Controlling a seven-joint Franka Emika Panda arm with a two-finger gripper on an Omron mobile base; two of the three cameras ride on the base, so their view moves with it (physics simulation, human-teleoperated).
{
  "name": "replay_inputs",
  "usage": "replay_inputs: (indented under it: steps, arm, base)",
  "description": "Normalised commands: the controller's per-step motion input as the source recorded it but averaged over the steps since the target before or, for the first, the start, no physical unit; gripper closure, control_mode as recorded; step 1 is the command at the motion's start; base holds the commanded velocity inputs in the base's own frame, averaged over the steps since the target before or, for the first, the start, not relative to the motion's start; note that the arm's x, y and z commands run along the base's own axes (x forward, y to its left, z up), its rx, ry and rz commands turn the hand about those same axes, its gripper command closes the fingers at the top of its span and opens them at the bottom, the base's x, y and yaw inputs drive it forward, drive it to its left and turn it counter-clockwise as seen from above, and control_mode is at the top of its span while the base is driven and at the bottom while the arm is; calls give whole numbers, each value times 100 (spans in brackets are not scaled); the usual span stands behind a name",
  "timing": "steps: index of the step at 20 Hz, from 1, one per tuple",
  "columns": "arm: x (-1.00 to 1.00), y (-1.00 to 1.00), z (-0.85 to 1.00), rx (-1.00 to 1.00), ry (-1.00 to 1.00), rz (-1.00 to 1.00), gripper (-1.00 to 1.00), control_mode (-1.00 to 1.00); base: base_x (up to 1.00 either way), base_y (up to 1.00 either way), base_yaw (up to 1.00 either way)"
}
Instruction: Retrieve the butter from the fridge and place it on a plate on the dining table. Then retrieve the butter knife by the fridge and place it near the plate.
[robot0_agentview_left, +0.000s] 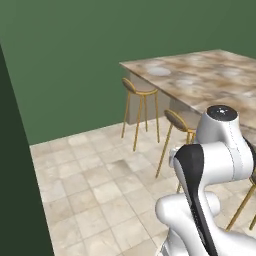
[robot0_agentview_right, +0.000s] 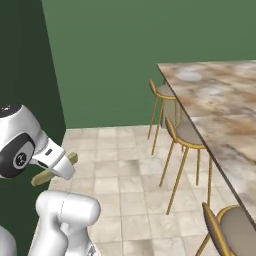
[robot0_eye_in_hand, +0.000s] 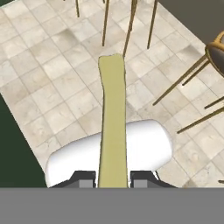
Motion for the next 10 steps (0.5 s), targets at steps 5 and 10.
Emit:
replay_inputs:
  steps: [5,10]
  arm:
    - [0,0,0,0,0,0,100,100]
    - [0,0,0,0,0,0,100,100]
  base:
    - [100,26,-9]
    - [100,25,-13]
